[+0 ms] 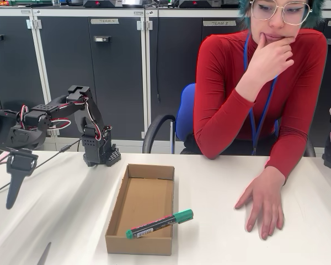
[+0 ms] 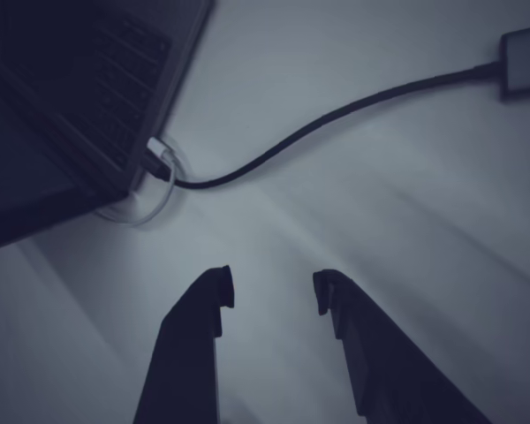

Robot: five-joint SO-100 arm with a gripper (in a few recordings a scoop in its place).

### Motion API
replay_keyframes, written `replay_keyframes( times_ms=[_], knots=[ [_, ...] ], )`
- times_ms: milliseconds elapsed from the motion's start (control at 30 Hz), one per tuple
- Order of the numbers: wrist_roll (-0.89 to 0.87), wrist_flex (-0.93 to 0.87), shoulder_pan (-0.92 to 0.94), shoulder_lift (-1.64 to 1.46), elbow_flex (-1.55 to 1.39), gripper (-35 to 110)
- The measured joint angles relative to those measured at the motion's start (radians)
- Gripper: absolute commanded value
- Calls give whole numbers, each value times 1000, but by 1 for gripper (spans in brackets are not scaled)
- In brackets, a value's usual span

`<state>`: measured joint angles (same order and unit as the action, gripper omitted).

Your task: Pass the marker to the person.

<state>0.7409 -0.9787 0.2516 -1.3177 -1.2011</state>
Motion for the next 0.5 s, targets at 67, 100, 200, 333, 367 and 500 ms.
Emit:
replay_keyframes(
  times_ms=[67, 100, 200, 333, 367, 500],
  knots=[
    [-34, -20, -23, 0, 15, 21],
    [-63, -44, -37, 0, 18, 22],
    [-193, -129, -118, -18, 20, 23],
    [-347, -212, -233, -66, 20, 23],
    [-365, -229, -262, -75, 20, 23],
    [-459, -244, -357, -94, 40, 23]
  ],
)
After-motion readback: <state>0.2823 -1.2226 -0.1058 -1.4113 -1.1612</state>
